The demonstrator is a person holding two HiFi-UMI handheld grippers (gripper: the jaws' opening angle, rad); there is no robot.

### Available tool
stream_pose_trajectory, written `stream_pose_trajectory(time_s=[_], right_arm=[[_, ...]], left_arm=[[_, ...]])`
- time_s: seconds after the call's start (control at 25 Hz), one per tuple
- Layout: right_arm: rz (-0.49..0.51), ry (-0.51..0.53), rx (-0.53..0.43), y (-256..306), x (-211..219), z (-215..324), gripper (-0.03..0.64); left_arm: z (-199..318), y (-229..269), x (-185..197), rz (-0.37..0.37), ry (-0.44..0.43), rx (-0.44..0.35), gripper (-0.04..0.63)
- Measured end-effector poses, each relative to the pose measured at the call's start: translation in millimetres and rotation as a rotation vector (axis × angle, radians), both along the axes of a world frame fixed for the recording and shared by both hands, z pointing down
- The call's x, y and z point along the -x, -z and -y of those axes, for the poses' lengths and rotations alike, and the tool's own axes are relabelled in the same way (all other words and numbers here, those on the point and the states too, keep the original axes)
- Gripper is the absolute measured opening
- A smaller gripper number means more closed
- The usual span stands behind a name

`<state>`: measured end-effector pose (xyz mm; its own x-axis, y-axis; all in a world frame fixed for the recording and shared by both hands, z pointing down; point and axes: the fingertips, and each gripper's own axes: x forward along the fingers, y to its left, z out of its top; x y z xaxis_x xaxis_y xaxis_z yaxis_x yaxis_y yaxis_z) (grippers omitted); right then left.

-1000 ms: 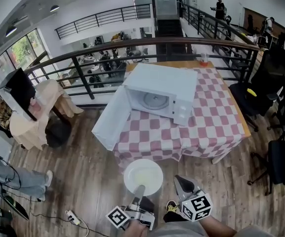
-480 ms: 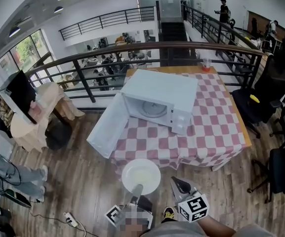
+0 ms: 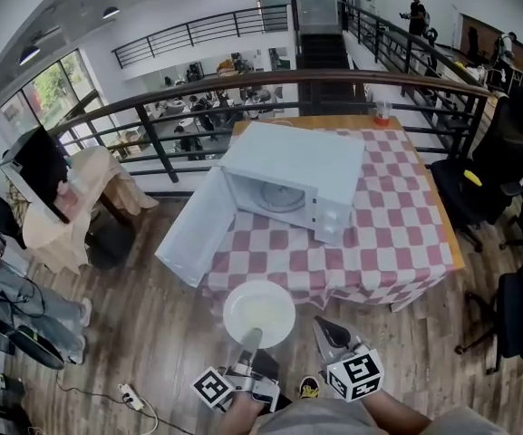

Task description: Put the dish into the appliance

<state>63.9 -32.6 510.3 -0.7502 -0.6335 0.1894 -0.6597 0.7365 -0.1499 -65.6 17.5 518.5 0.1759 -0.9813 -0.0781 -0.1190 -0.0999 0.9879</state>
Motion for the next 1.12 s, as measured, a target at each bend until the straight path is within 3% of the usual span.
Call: stream_pose_trajectory(time_s=[0.76, 1.12], right_arm=[[-0.002, 0.023, -0.022, 0.4, 1.1, 1.0, -0.002], [-0.01, 0.001, -0.037, 0.6, 8.3, 29.6, -0.001]], left_arm=[[9.2, -0.3, -8.0, -0.001, -0.004, 0.006, 0.026], [44.3, -1.9, 0.6, -0.006, -0.03, -0.001, 0.026]])
